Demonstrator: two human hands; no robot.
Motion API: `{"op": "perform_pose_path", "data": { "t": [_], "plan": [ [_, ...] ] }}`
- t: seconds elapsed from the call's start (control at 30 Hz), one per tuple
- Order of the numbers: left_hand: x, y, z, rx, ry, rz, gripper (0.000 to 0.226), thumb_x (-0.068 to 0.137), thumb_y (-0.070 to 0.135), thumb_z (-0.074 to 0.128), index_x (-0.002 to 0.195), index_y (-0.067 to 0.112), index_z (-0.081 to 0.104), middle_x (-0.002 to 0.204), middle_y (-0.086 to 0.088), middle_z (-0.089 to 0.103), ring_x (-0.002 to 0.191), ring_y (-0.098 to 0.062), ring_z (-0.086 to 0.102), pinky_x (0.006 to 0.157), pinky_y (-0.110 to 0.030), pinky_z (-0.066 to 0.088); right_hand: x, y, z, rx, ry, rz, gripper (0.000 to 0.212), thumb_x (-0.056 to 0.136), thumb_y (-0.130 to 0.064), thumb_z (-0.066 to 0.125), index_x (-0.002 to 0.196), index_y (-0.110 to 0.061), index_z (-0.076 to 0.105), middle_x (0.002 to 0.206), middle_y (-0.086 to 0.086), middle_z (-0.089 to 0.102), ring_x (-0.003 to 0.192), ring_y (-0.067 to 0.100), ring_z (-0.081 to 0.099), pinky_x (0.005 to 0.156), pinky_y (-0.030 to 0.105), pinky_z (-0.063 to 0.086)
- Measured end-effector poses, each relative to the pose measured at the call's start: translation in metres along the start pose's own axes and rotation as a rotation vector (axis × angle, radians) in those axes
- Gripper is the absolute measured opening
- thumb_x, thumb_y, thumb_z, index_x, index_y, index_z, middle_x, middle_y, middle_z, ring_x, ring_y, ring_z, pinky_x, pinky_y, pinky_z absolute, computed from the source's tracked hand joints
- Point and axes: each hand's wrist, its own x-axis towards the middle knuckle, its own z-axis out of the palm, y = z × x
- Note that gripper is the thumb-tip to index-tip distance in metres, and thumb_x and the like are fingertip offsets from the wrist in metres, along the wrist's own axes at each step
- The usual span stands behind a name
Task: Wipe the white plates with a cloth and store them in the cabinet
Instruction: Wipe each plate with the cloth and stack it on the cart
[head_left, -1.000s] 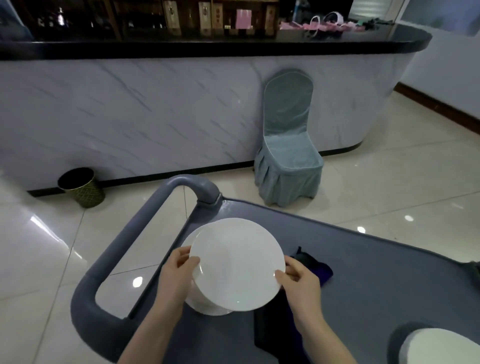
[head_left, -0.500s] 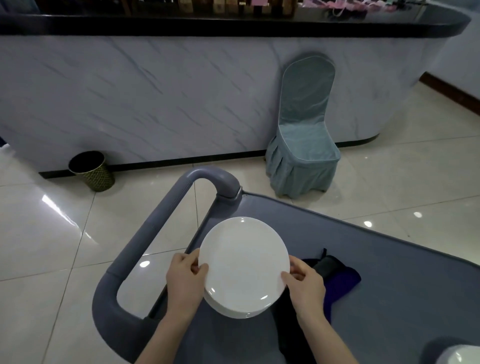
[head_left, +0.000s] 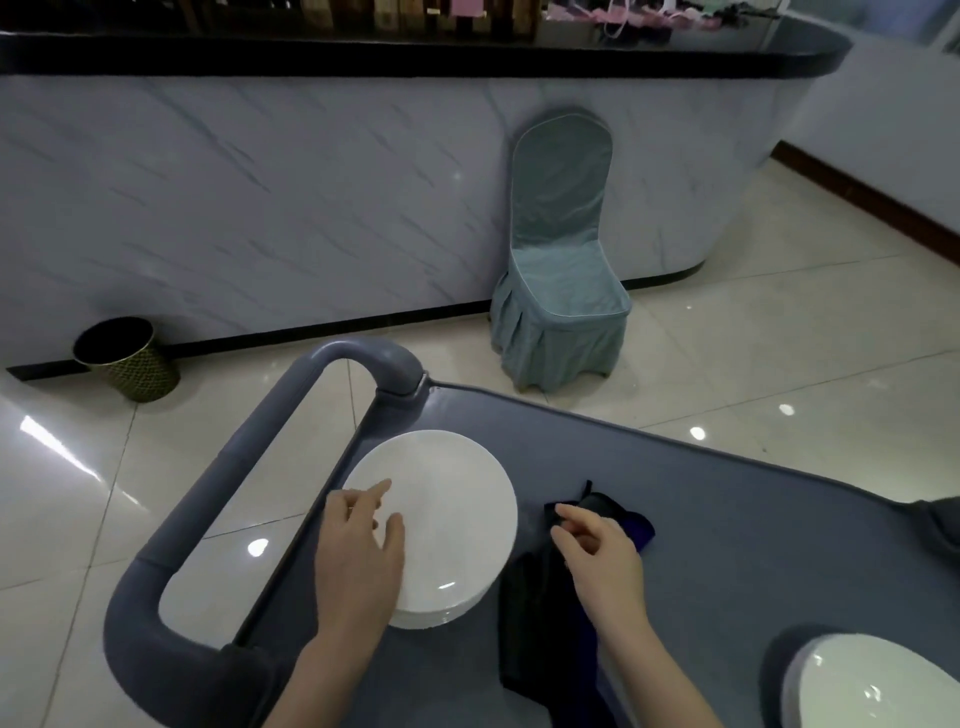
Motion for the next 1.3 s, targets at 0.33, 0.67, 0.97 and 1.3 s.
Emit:
{"op": "perform_pose_path", "data": {
  "t": [0.33,0.67,0.97,1.3],
  "plan": [
    [-0.099,0.121,0.113,-0.004,-0.493,0.500,0.013,0.094,0.025,0.061,0.103,0.021,0.069,0.093,0.010,0.062,0.082,-0.007,0.058,0.075,-0.026,0.048,-0.047,0.083,-0.183,-0.591,0.144,-0.165,0.025,0.091,-0.021,0.068,0.116,-0.017,0.071,0.103,-0.001,0.061,0.101,0.021,0.059,0.089,0.028,0.045],
    [-0.187,0.178,0.202,0.103,-0.836,0.595,0.056,0.078,0.037,0.074,0.129,0.019,0.060,0.112,0.001,0.058,0.105,-0.014,0.058,0.086,-0.032,0.048,-0.096,0.173,-0.314,-0.862,0.148,0.189,0.066,0.090,-0.050,0.061,0.147,-0.028,0.036,0.125,-0.002,0.040,0.122,0.018,0.040,0.089,0.023,0.045],
    [-0.212,0.195,0.229,0.190,-0.985,0.471,0.067,0.073,0.023,0.069,0.135,0.030,0.043,0.104,0.001,0.044,0.093,-0.021,0.054,0.083,-0.031,0.049,-0.100,0.207,-0.335,-0.749,0.082,0.312,0.064,0.086,-0.045,0.067,0.139,-0.023,0.040,0.124,0.003,0.044,0.121,0.021,0.044,0.090,0.026,0.044],
    [-0.212,0.197,0.232,0.055,-0.969,0.255,0.069,0.058,0.020,0.074,0.121,0.037,0.050,0.101,0.010,0.059,0.097,-0.015,0.057,0.080,-0.034,0.051,-0.093,0.213,-0.336,-0.457,0.101,0.393,0.065,0.079,-0.025,0.076,0.137,-0.024,0.048,0.118,0.004,0.052,0.110,0.024,0.058,0.090,0.028,0.048]
  ]
}}
